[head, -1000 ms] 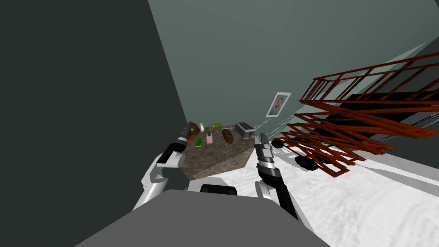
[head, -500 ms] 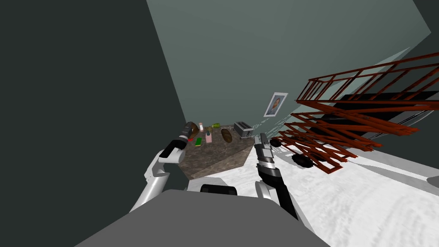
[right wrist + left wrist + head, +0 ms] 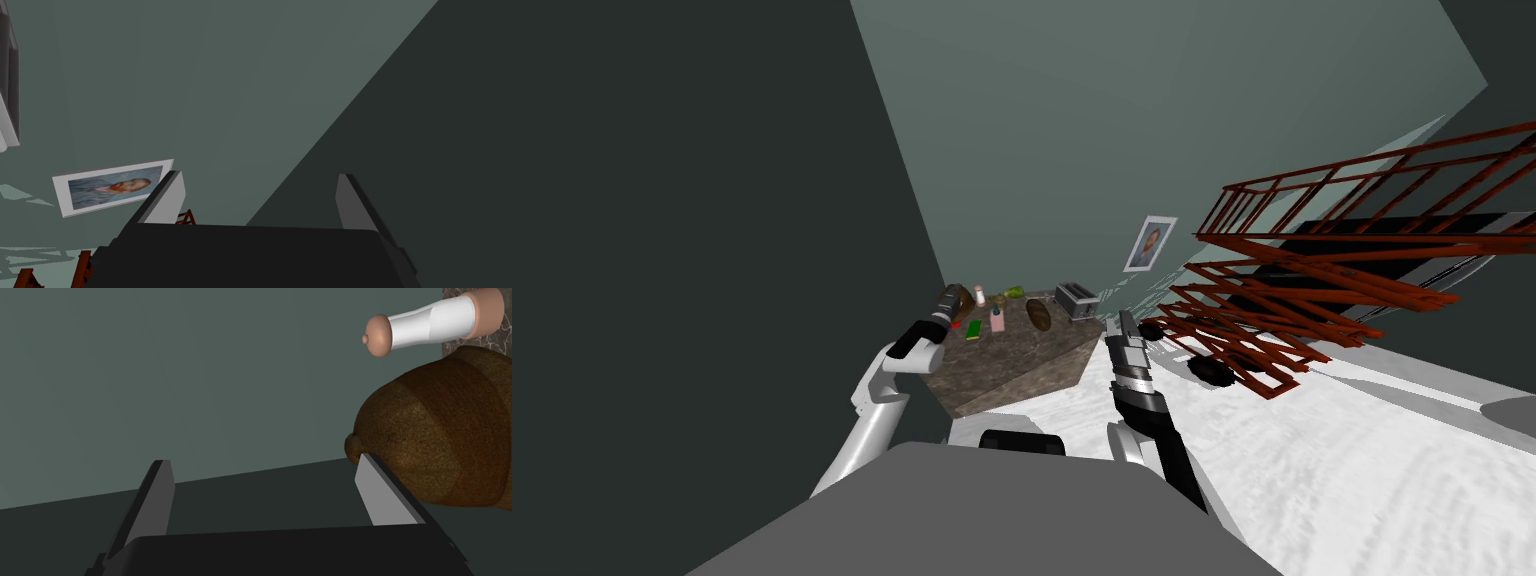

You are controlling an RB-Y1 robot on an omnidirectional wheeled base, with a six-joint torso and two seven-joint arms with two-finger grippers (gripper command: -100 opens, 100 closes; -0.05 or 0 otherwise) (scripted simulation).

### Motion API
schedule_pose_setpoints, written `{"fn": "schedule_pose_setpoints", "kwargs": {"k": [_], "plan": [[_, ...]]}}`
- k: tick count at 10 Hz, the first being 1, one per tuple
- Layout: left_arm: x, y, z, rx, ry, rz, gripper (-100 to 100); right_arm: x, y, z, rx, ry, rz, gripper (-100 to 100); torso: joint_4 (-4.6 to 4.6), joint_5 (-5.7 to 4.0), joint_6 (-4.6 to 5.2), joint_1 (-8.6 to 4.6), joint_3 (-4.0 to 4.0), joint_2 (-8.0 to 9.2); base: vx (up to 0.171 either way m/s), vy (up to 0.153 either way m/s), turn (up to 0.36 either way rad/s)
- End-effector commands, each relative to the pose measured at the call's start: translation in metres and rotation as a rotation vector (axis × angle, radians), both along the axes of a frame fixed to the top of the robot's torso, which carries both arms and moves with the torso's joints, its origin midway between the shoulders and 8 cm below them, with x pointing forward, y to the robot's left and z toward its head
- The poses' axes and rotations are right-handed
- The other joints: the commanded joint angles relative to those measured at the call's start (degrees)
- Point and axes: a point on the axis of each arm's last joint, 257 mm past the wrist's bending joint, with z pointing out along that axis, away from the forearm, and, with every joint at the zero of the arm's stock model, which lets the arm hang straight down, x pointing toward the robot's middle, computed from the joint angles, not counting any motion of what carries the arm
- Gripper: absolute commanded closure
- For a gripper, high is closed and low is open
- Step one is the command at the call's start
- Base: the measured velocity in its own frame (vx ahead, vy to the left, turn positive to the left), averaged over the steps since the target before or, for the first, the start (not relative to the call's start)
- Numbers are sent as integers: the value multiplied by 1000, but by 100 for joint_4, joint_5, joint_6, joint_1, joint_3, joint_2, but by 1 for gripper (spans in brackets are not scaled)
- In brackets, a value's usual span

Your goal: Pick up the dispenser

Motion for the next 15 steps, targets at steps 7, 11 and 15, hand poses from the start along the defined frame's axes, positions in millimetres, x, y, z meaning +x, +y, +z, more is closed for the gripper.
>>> {"fn": "schedule_pose_setpoints", "kwargs": {"k": [7,11,15], "plan": [[24,21,-10,-10,127,46,-100,0,0,0,0,0,0,0,-1,0,0,2,-1,-2,-15,-12,-39],[30,30,-21,-20,201,70,-100,0,0,0,0,0,0,0,-1,0,2,-2,-2,-3,-11,-11,-45],[33,38,-31,-33,269,93,-100,0,0,0,0,0,0,0,-1,0,-1,0,-3,-4,-6,-9,-31]]}}
